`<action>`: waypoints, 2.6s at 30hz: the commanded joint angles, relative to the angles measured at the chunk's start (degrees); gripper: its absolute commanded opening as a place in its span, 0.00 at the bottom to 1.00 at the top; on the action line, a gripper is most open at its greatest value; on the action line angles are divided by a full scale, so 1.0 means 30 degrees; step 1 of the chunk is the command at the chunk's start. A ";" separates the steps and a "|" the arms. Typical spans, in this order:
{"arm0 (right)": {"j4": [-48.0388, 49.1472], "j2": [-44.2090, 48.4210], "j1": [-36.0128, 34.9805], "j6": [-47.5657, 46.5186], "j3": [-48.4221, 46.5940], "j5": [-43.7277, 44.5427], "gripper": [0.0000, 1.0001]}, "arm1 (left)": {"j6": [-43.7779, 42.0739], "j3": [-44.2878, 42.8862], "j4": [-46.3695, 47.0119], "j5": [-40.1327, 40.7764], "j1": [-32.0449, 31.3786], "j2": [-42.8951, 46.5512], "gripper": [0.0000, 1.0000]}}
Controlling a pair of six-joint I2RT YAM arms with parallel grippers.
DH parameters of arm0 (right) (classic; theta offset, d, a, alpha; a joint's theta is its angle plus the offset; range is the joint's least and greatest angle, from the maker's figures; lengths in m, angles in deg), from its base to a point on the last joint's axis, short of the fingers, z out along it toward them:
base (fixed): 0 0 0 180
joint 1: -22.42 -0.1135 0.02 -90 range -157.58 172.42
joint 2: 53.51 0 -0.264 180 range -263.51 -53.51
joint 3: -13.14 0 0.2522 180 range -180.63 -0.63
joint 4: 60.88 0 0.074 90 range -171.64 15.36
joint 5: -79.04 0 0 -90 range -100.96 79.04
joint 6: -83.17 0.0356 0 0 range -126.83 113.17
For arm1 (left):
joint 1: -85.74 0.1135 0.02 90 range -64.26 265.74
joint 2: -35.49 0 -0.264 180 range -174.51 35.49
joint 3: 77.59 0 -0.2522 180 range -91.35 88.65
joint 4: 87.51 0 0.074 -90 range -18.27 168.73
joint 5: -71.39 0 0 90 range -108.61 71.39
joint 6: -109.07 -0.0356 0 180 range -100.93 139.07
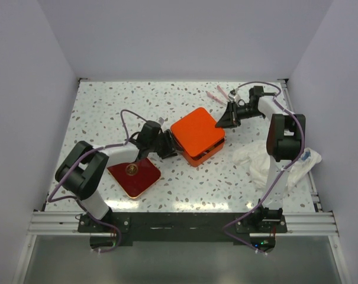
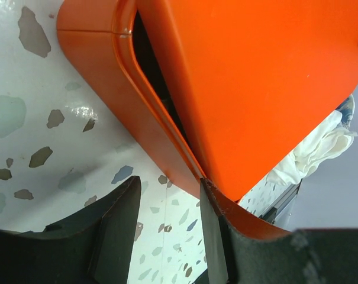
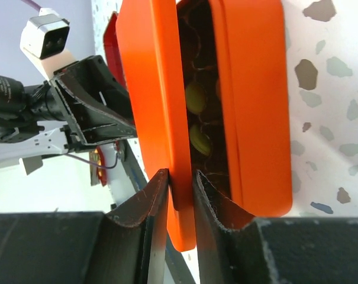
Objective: Pack the cookies
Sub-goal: Pick up the box lid from the packing box.
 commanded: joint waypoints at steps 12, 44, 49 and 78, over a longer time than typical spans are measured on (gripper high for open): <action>-0.2126 -0.0184 -0.0032 -0.1400 -0.0829 -0.1863 0.34 | -0.1014 -0.1725 -0.0027 -0.0649 0.0225 -0.0802 0.49; -0.3036 0.0517 -0.0588 0.0063 -0.2060 -0.6403 0.00 | -0.1687 -0.1083 0.0004 -0.0211 0.1512 0.4055 0.51; -0.3297 0.0811 -0.0647 -0.0167 -0.1797 -0.5997 0.00 | -0.2155 -0.0467 -0.0816 0.0522 0.2333 0.5757 0.53; -0.7342 -0.0976 -0.0999 -0.4800 -0.2909 -0.3211 0.00 | -0.2244 0.2610 -0.1257 0.0347 0.4092 0.8426 0.56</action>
